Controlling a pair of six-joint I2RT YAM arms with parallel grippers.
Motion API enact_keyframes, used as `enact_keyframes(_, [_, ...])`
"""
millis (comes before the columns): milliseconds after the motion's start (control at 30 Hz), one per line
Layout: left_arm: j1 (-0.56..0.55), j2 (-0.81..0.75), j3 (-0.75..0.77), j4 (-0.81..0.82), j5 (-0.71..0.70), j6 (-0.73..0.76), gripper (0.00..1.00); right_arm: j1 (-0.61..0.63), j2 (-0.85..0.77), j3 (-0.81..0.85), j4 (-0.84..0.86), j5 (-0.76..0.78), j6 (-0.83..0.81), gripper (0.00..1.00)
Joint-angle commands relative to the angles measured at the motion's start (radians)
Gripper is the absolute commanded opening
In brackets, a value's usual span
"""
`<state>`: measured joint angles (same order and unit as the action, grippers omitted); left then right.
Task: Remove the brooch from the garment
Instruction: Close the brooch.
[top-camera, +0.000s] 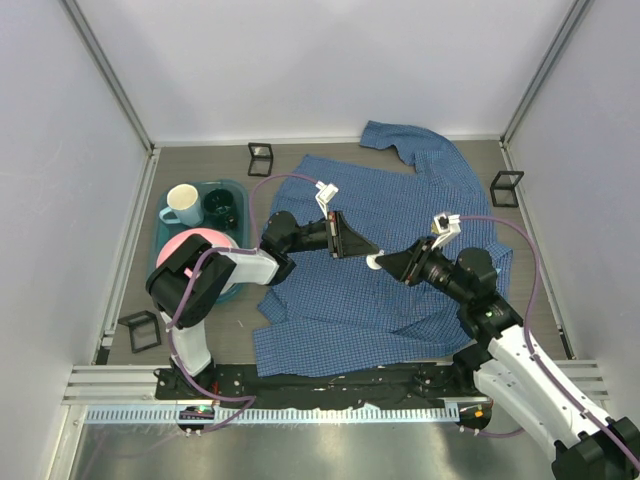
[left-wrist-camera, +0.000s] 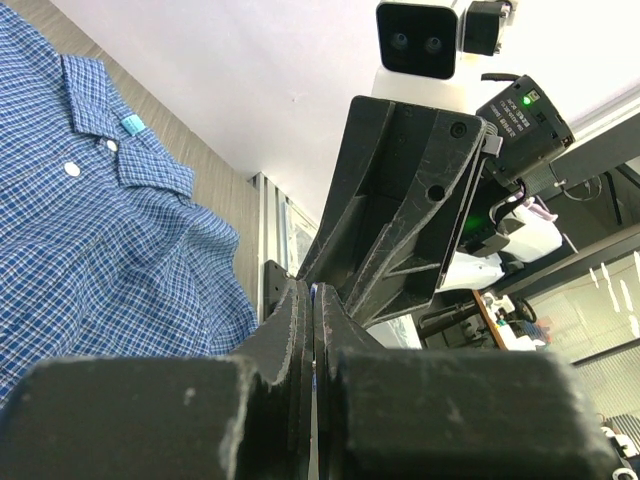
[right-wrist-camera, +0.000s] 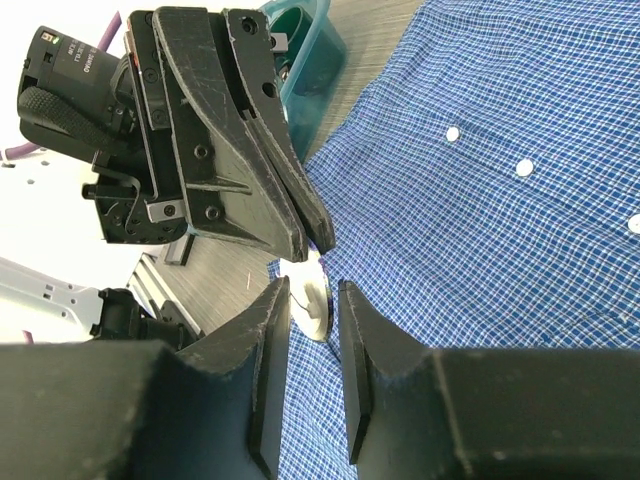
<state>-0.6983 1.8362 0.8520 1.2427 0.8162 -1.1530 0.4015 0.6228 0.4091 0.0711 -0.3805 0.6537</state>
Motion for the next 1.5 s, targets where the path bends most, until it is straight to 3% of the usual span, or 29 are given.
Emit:
enact_keyframes(0, [-0.003,-0.017,0.007,0.067,0.015,-0.005,0.0,-0.004,0.011,-0.001,0.059,-0.024,0.003,0.29])
enact_keyframes(567, [-0.027,-0.022,0.025,-0.018,-0.008,0.013,0.0,-0.006,0.049,-0.006,0.061,-0.02,0.0,0.2])
enact_keyframes(833, [-0.032,-0.026,0.03,-0.049,-0.009,0.036,0.0,-0.006,0.057,-0.013,0.079,-0.057,0.001,0.21])
enact_keyframes(1067, [-0.033,-0.028,0.032,-0.065,-0.009,0.049,0.0,-0.006,0.035,-0.027,0.076,-0.051,0.009,0.29])
enact_keyframes(1467, [-0.035,-0.034,0.035,-0.074,-0.003,0.053,0.0,-0.006,0.061,-0.021,0.073,-0.078,0.0,0.24])
